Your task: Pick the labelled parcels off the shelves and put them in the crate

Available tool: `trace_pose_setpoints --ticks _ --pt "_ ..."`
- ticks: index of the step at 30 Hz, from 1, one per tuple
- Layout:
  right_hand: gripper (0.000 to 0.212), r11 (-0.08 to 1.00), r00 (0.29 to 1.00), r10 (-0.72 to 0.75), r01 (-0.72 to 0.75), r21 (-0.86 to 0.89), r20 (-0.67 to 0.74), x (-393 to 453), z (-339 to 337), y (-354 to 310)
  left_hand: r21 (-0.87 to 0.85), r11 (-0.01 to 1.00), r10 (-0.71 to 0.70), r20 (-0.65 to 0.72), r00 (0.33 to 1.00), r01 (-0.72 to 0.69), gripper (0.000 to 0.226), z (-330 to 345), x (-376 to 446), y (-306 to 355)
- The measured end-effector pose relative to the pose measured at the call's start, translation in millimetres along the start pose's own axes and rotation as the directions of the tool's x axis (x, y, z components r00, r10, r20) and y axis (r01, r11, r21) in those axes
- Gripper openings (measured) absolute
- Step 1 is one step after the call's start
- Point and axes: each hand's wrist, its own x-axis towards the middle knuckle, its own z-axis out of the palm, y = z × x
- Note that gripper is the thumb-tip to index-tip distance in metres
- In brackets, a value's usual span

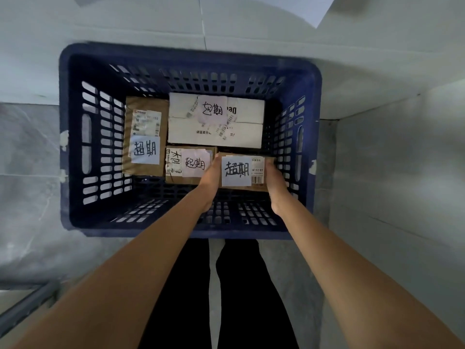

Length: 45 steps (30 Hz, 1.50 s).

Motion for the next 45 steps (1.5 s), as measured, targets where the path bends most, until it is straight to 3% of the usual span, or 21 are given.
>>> trace_pose_setpoints --ticks 6,10,14,16,18,20,24,28,30,33,40,43,45 --pt "0.069 0.998 0.993 0.07 -0.069 -0.014 0.095 7.0 -1.0 -8.8 0.014 1.0 0.003 -0.02 1.0 -0.003 0.059 -1.2 0.1 -3.6" --pt "0.078 0.993 0.995 0.09 -0.087 -0.077 0.036 -6.9 -4.4 -15.3 0.048 0.999 0.004 0.017 1.0 -0.005 0.063 -11.8 -16.6 -3.4" --pt "0.061 0.96 0.983 -0.18 0.184 -0.211 0.037 -62.4 -12.5 -30.2 0.205 0.979 0.012 -0.117 0.993 0.013 0.061 -15.7 -55.4 13.0" --pt "0.059 0.871 0.95 -0.301 0.307 -0.385 0.077 -99.0 -16.8 -39.6 0.433 0.898 0.125 -0.077 0.989 -0.08 0.059 -21.5 -91.1 19.4" --pt "0.065 0.746 0.929 -0.351 0.353 -0.564 0.118 -132.4 -20.7 -49.6 0.688 0.705 0.263 -0.028 0.964 -0.172 0.057 -31.6 -129.4 25.4" --pt "0.067 0.626 0.906 -0.386 0.395 -0.672 0.173 -165.7 -22.1 -62.9 0.822 0.535 0.375 -0.022 0.927 -0.197 0.055 -40.0 -166.0 34.4" --pt "0.067 0.371 0.831 -0.44 0.514 -0.773 0.341 -237.8 -13.0 -96.0 0.846 0.498 0.487 -0.091 0.869 -0.19 0.053 -56.2 -231.8 40.8" --pt "0.069 0.143 0.765 -0.388 0.601 -0.787 0.514 -301.8 13.9 -121.5 0.896 0.418 0.514 -0.097 0.852 -0.15 0.054 -79.3 -293.1 26.0" --pt "0.067 0.067 0.732 -0.366 0.637 -0.768 0.575 -328.4 34.2 -124.6 0.891 0.439 0.516 -0.143 0.845 -0.117 0.055 -96.3 -320.3 10.0" --pt "0.067 -0.06 0.666 -0.351 0.685 -0.726 0.658 -363.7 73.3 -120.7 0.83 0.555 0.507 -0.283 0.814 -0.057 0.059 -132.9 -353.5 -14.4" --pt "0.065 -0.367 0.484 -0.22 0.764 -0.531 0.847 -448.2 174.6 -78.1 0.657 0.752 0.469 -0.585 0.662 0.047 0.061 -236.5 -443.2 -57.7" --pt "0.068 -0.501 0.428 -0.131 0.749 -0.432 0.894 -487.4 214.3 -50.8 0.607 0.787 0.446 -0.682 0.579 0.109 0.069 -278.4 -478.6 -94.7" --pt "0.069 -0.565 0.374 -0.096 0.742 -0.36 0.922 -510.7 240.5 -29.2 0.554 0.822 0.408 -0.736 0.54 0.133 0.064 -301.1 -499.6 -124.0"
